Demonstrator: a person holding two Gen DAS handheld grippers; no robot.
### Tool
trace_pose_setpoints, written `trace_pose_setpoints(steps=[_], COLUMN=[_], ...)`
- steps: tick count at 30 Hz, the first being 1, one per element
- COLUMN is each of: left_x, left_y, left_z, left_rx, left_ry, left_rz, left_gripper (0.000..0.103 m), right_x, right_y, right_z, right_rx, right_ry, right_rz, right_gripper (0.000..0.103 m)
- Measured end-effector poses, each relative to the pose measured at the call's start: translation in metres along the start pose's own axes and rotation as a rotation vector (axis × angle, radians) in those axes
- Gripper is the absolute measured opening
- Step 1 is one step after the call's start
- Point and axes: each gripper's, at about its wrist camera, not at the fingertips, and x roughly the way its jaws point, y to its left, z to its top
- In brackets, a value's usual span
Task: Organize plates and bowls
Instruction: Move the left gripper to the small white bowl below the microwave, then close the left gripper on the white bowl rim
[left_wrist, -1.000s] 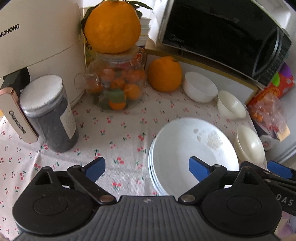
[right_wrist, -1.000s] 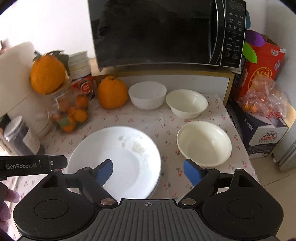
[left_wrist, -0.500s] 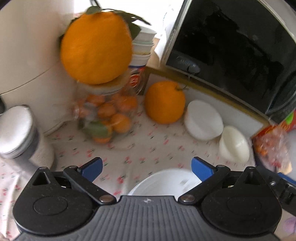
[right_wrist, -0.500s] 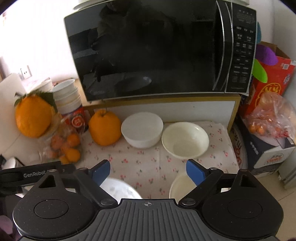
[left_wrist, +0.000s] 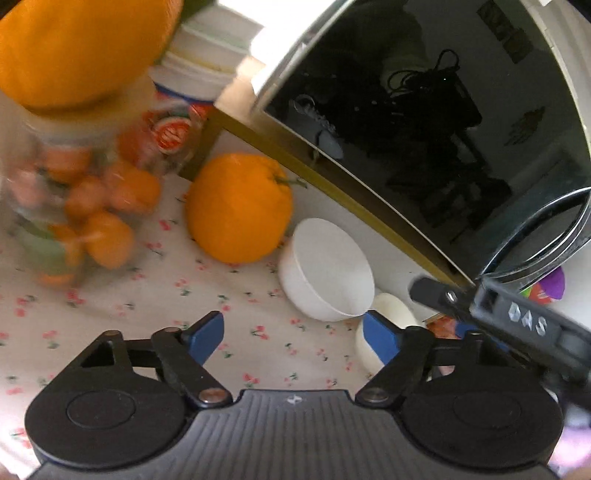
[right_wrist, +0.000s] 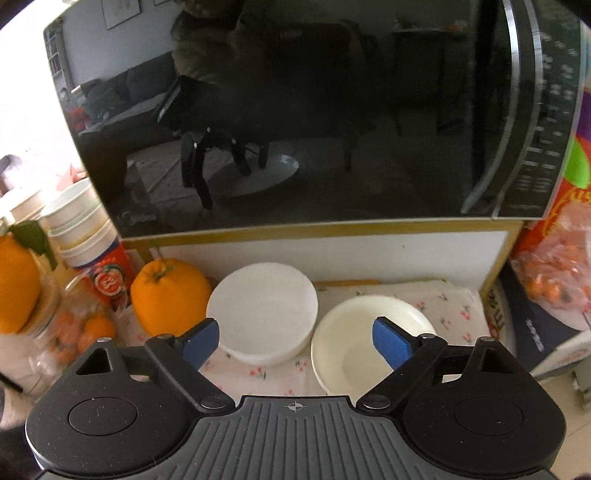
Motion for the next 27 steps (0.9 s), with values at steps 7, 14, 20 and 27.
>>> trace_pose_setpoints(steps=[7, 14, 20, 27], left_x=[0.024, 0.043, 0.047, 0.047], left_y=[-0.003, -0.007, -0.005, 0.002], left_z=[0.002, 0.001, -0.001, -0.002], left_rx=[-0.084, -0.067, -0.084, -0.13], left_ry=[-0.008, -0.019, -0.018, -0.009], left_rz=[-0.106, -0.073, -0.057, -0.088], left_gripper=[0.056, 0.042, 0.03, 0.02], right_x=[0.036, 0.064, 0.081, 0.092], right_y=[-0.002, -0.013, -0.013, -0.015], right_z=[0.013, 0.016, 0.016, 0.013], right_rx=[-0.031, 0.0, 0.006, 0.03], right_ry=[-0.001, 0.018, 0.035, 0.052], right_rz=[0.007, 0.0, -0.01, -0.018], right_gripper=[0.087, 0.058, 0.046, 0.029])
